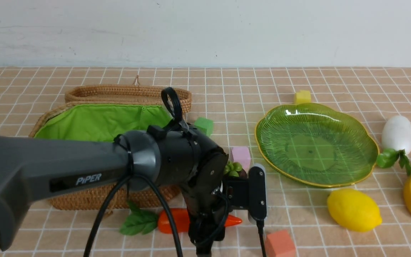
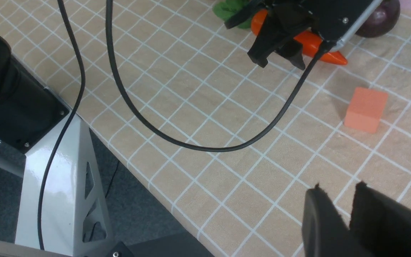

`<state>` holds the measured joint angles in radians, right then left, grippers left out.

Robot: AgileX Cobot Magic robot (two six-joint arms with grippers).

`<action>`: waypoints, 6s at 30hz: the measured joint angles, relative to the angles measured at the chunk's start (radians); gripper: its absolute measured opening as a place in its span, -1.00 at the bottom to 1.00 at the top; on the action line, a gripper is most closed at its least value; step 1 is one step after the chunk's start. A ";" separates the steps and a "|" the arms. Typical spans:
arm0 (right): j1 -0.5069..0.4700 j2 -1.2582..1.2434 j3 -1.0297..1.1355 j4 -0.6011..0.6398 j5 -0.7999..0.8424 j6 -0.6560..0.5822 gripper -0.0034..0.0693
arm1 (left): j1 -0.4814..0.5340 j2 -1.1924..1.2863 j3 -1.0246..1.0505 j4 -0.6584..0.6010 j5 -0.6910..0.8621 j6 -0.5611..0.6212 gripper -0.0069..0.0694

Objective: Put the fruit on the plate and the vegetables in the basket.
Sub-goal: Use the left arm to grab a carrot and put it into the left basket, then grab a mangosteen with your left arm and put it on the plate on the right, then use the right arm to grab a lemon and put it into the right plate

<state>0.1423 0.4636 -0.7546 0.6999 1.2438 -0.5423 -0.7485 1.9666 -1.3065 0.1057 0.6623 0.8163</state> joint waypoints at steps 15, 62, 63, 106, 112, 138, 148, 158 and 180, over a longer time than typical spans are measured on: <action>0.000 0.000 0.000 0.000 -0.022 0.000 -0.47 | -0.089 -0.242 -0.057 0.032 0.233 -0.121 -0.18; 0.000 0.000 0.000 0.026 -0.039 0.001 -0.43 | -0.015 0.141 -0.540 -0.003 0.360 -0.628 0.60; 0.000 0.000 0.000 0.026 -0.028 0.001 -0.43 | -0.015 0.157 -0.550 0.028 0.352 -0.633 0.69; 0.000 0.000 -0.063 -0.432 -0.137 0.490 -0.31 | -0.032 0.441 -0.827 -0.237 -0.182 -0.586 0.93; 0.000 0.057 -0.083 -0.474 -0.112 0.511 -0.13 | -0.032 0.276 -0.827 -0.242 0.049 -0.586 0.78; 0.000 0.940 -0.150 -0.553 -0.480 0.327 0.82 | -0.032 -0.752 -0.292 -0.174 0.528 -0.863 -0.85; 0.003 1.197 -0.269 -0.561 -0.510 0.183 0.93 | -0.032 -1.251 0.305 -0.174 0.223 -0.896 -0.85; 0.004 1.301 -0.285 -0.523 -0.550 0.109 0.88 | -0.032 -1.375 0.380 -0.174 0.127 -0.896 -0.85; 0.004 1.057 -0.441 -0.490 -0.307 0.348 0.79 | -0.032 -1.376 0.380 -0.079 0.088 -0.897 -0.85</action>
<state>0.1462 1.5207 -1.1956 0.2100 0.9366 -0.1945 -0.7800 0.5909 -0.9265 0.0267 0.7501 -0.0810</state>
